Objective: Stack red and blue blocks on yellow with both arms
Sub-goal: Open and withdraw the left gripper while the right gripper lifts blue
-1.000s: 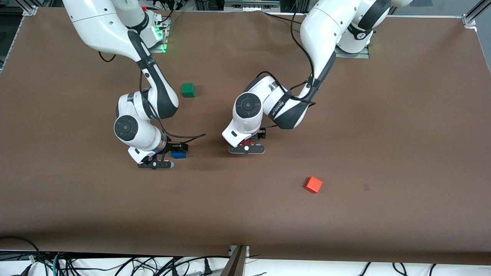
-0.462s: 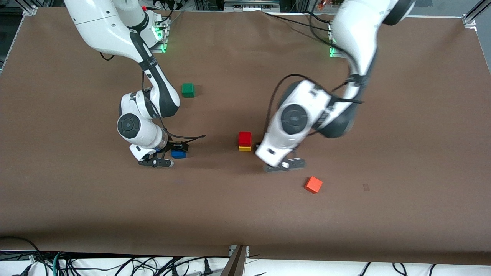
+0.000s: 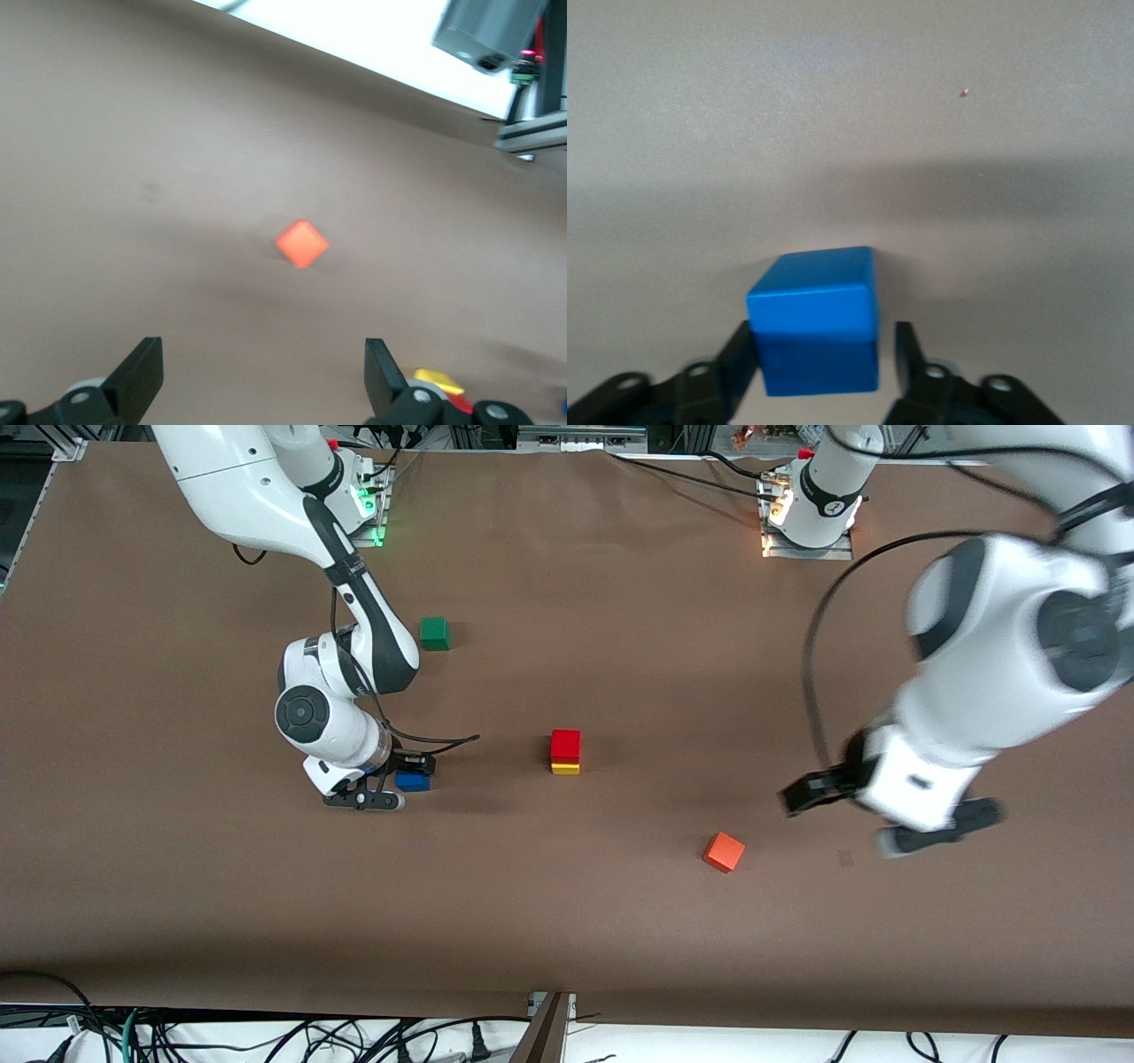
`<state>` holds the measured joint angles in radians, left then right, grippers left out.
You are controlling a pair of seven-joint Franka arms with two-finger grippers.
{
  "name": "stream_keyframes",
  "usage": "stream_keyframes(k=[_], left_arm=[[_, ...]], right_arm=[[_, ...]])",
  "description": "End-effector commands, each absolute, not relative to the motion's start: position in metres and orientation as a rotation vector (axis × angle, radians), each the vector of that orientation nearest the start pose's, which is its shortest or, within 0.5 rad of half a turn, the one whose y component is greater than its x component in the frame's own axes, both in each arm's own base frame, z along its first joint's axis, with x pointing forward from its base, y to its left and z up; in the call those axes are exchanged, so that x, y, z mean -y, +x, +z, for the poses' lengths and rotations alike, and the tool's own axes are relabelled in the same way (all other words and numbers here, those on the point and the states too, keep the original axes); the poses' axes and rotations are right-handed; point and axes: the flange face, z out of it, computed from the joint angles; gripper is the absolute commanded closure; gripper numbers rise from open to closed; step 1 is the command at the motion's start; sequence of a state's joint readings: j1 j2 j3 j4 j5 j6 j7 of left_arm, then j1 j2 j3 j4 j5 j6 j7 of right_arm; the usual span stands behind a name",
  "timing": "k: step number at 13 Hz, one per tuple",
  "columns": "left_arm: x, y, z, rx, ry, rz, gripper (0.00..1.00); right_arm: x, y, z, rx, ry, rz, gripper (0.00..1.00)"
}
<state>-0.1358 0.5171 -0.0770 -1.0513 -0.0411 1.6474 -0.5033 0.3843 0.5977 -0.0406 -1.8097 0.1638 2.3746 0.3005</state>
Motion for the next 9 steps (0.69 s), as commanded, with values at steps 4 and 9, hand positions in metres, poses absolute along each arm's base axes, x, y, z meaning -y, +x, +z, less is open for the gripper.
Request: stream_keyframes(k=[4, 9], left_arm=[[0.055, 0.671, 0.577, 0.421, -3.192, 0.066, 0.00], [0.043, 0.670, 0.573, 0.443, -3.182, 0.110, 0.00]], right_arm=[[-0.242, 0.621, 0.268, -0.080, -3.033, 0.071, 0.59], [-0.338, 0.605, 0.358, -0.116, -3.025, 0.164, 0.59]])
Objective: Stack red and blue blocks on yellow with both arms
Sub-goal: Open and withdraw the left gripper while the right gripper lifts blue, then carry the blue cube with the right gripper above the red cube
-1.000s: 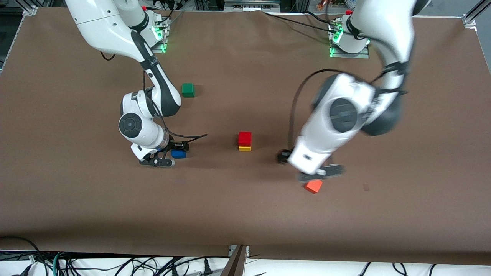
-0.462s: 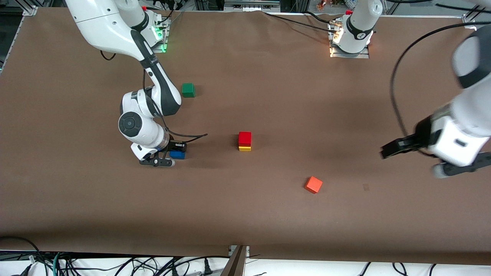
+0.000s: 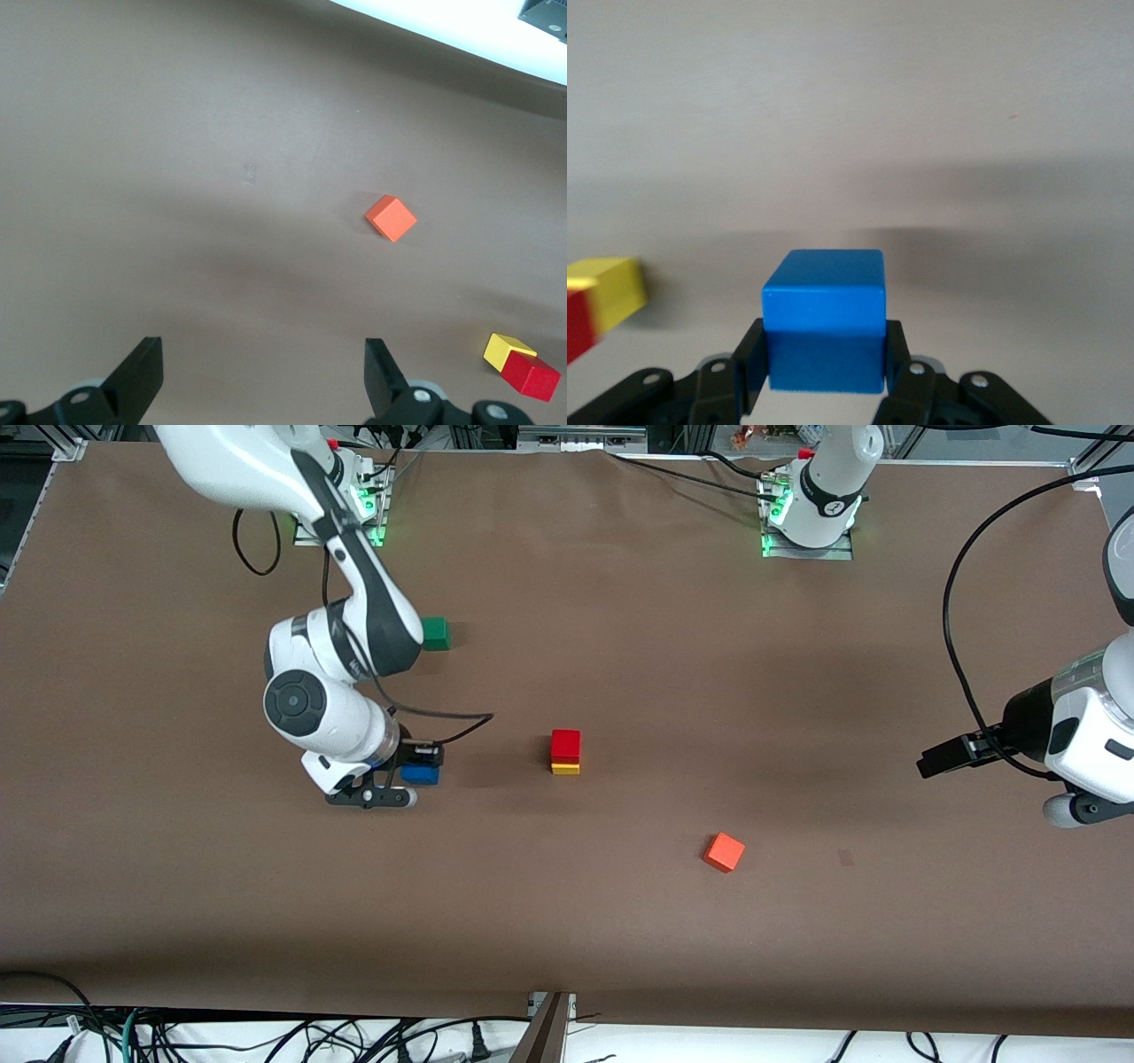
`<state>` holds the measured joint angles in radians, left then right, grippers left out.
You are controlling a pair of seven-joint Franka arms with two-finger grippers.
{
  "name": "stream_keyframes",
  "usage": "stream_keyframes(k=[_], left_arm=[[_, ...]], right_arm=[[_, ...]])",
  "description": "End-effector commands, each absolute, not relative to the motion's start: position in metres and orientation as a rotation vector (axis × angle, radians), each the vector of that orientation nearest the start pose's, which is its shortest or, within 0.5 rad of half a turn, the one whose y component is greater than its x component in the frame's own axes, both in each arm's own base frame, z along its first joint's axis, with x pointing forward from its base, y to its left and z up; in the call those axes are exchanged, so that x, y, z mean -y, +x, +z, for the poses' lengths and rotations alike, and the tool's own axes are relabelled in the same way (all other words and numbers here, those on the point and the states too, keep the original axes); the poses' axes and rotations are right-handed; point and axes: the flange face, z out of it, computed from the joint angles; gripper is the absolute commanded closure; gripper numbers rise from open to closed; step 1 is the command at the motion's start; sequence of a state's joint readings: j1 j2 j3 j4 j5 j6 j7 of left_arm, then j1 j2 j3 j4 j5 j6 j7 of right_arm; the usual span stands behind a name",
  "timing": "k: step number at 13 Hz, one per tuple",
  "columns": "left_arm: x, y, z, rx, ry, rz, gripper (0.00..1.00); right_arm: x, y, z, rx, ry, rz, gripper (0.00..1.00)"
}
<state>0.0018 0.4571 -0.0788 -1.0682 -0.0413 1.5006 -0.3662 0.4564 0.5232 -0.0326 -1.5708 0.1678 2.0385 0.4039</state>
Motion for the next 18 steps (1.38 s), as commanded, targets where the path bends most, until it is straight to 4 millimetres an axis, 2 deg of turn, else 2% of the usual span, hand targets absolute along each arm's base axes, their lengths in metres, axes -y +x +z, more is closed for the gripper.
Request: stream_keyframes(k=[1, 3, 6, 7, 8, 9, 10, 11, 14, 18], left_arm=[[0.044, 0.667, 0.573, 0.429, -3.149, 0.123, 0.00], [0.041, 0.661, 0.569, 0.417, -3.112, 0.203, 0.00], [0.027, 0.647, 0.593, 0.283, -3.110, 0.165, 0.00], [0.024, 0.639, 0.602, 0.267, -3.111, 0.148, 0.00], [0.016, 0.625, 0.600, 0.284, -3.107, 0.177, 0.00], [0.014, 0.608, 0.607, 0.291, -3.110, 0.152, 0.00], [0.017, 0.599, 0.598, 0.286, -3.109, 0.147, 0.00], [0.017, 0.595, 0.597, 0.288, -3.111, 0.125, 0.00], [0.026, 0.591, 0.597, 0.264, -3.114, 0.125, 0.00], [0.015, 0.600, 0.585, 0.301, -3.130, 0.167, 0.00]], right_arm=[[-0.364, 0.596, 0.367, -0.150, -3.020, 0.148, 0.59], [-0.404, 0.574, 0.369, -0.163, -3.020, 0.134, 0.58], [-0.460, 0.559, 0.368, -0.264, -3.003, 0.104, 0.58], [-0.471, 0.556, 0.365, -0.278, -3.000, 0.096, 0.58], [-0.479, 0.550, 0.362, -0.267, -3.005, 0.099, 0.58], [-0.486, 0.546, 0.357, -0.255, -3.005, 0.096, 0.58], [-0.496, 0.538, 0.353, -0.228, -3.010, 0.088, 0.58], [-0.499, 0.537, 0.349, -0.221, -3.010, 0.078, 0.58], [-0.508, 0.534, 0.341, -0.187, -3.009, 0.036, 0.57], [-0.520, 0.527, 0.326, -0.078, -3.067, -0.049, 0.57]])
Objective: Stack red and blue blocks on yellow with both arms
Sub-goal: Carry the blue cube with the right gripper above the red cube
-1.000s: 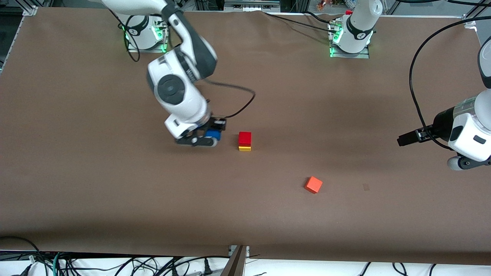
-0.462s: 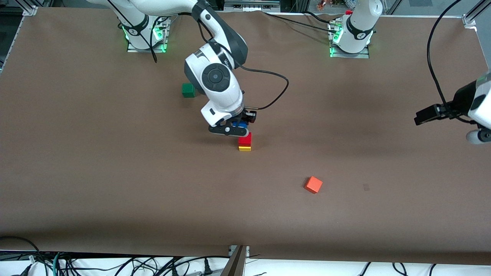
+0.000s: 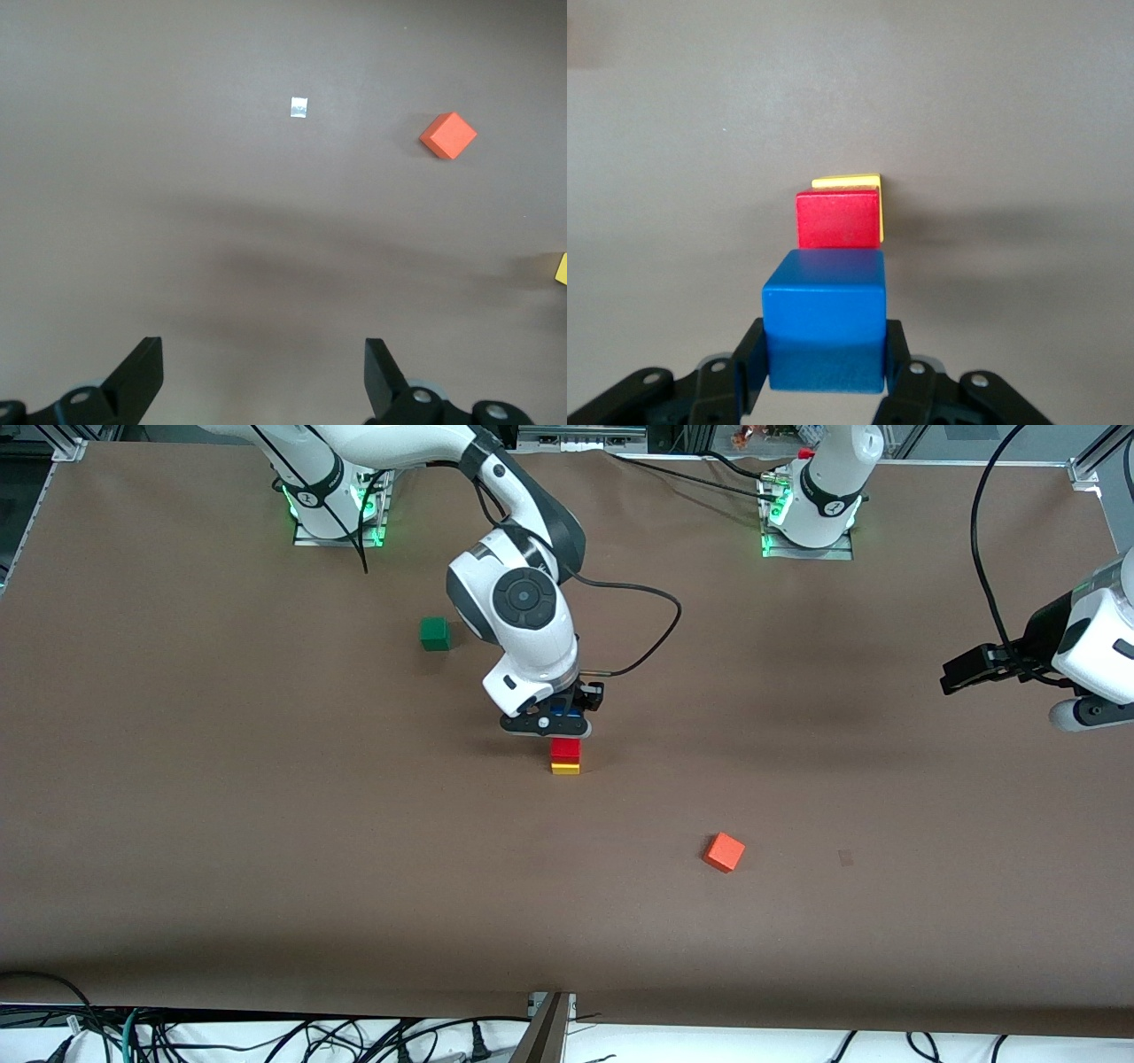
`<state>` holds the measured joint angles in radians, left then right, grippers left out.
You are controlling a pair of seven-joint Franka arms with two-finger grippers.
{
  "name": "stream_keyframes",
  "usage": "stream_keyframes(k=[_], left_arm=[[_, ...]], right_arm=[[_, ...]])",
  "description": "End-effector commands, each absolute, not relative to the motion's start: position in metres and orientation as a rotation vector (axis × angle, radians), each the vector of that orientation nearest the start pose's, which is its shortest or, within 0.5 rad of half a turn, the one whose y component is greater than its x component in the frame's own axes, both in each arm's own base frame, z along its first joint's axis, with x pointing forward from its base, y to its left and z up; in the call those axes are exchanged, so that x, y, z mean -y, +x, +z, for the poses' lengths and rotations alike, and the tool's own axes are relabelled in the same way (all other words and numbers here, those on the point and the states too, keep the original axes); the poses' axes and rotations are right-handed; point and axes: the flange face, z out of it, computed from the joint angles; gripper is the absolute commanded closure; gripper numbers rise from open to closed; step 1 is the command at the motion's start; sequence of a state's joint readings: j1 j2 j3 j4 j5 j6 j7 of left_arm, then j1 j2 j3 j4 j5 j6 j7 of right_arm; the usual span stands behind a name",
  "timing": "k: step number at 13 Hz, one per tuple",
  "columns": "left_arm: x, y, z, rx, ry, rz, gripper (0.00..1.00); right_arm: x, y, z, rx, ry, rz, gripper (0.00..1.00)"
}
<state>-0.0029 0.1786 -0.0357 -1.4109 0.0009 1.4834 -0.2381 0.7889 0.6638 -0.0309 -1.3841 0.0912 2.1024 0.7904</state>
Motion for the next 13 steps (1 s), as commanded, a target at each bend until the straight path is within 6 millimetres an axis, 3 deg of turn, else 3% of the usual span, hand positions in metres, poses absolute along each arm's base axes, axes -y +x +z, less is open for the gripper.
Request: stream_keyframes(k=[1, 13], left_arm=[[0.013, 0.600, 0.586, 0.306, -3.132, 0.162, 0.00], [0.009, 0.603, 0.583, 0.326, -3.146, 0.166, 0.00]], right_arm=[[-0.522, 0.528, 0.325, -0.049, -3.063, -0.080, 0.57], [-0.521, 0.531, 0.315, 0.005, -3.077, -0.109, 0.57]])
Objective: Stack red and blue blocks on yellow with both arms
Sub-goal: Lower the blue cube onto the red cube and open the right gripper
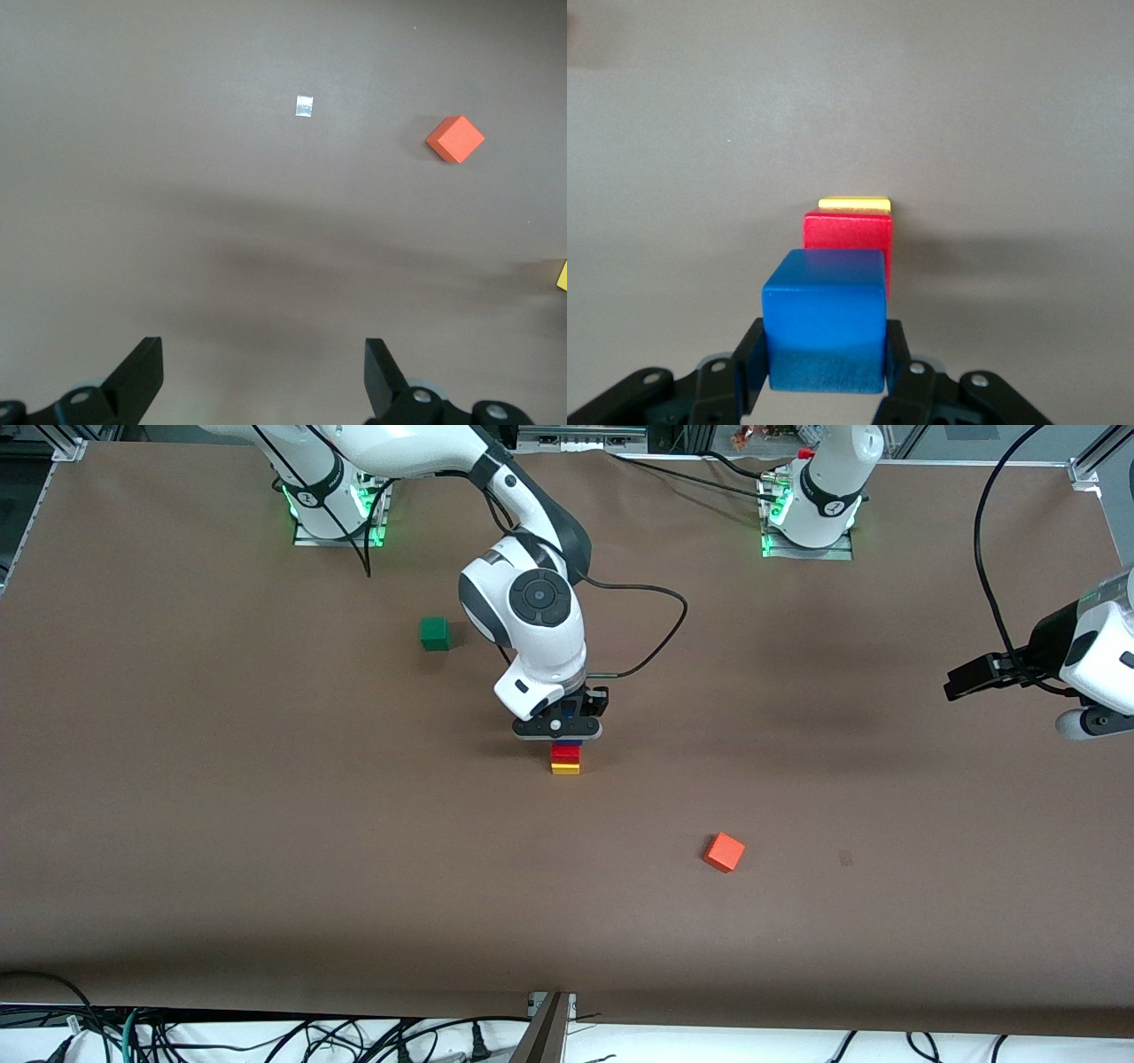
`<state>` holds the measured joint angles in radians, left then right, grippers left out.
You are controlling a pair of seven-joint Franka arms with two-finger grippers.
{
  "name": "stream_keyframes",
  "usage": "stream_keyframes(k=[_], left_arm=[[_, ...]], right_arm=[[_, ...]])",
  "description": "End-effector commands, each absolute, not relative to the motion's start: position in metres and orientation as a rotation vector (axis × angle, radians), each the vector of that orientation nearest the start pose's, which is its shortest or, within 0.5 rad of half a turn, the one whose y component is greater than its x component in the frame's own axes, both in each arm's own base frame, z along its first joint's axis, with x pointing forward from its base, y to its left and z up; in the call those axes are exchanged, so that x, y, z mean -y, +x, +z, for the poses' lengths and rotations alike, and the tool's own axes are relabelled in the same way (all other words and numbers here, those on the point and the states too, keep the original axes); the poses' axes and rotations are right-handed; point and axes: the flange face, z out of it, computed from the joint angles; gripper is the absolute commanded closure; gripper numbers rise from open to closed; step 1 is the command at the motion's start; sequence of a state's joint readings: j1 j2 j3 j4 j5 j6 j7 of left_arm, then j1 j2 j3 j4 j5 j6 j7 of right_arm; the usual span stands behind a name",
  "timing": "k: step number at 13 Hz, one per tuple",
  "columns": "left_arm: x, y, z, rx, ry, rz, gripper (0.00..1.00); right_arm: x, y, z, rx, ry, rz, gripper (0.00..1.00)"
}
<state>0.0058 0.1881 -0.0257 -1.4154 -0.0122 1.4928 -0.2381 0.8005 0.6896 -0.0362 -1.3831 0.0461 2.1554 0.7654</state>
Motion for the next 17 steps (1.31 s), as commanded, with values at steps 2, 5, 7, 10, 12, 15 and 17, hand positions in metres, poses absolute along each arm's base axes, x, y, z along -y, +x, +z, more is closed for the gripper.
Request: stream_keyframes(k=[2, 5, 7, 10, 12, 15, 17], left_arm=[[0.009, 0.603, 0.583, 0.326, -3.146, 0.166, 0.00], [0.009, 0.603, 0.583, 0.326, -3.146, 0.166, 0.00], [0.009, 0.604, 0.581, 0.324, -3.145, 0.171, 0.00], [0.010, 0.604, 0.581, 0.324, -3.145, 0.173, 0.00], [0.009, 0.604, 0.581, 0.324, -3.145, 0.171, 0.00], [0.010, 0.604, 0.580, 0.324, -3.145, 0.175, 0.00], [0.009, 0.604, 0.580, 0.326, -3.145, 0.175, 0.00]], right_arm=[[-0.520, 0.531, 0.313, 0.003, -3.078, -0.107, 0.57], [-0.519, 0.532, 0.310, -0.002, -3.082, -0.106, 0.57], [-0.521, 0.533, 0.308, 0.000, -3.076, -0.117, 0.56], [-0.520, 0.533, 0.307, -0.006, -3.075, -0.115, 0.43], [-0.520, 0.534, 0.309, -0.001, -3.073, -0.120, 0.14], [-0.514, 0.539, 0.318, -0.001, -3.067, -0.130, 0.00], [-0.507, 0.545, 0.330, -0.017, -3.059, -0.132, 0.00]])
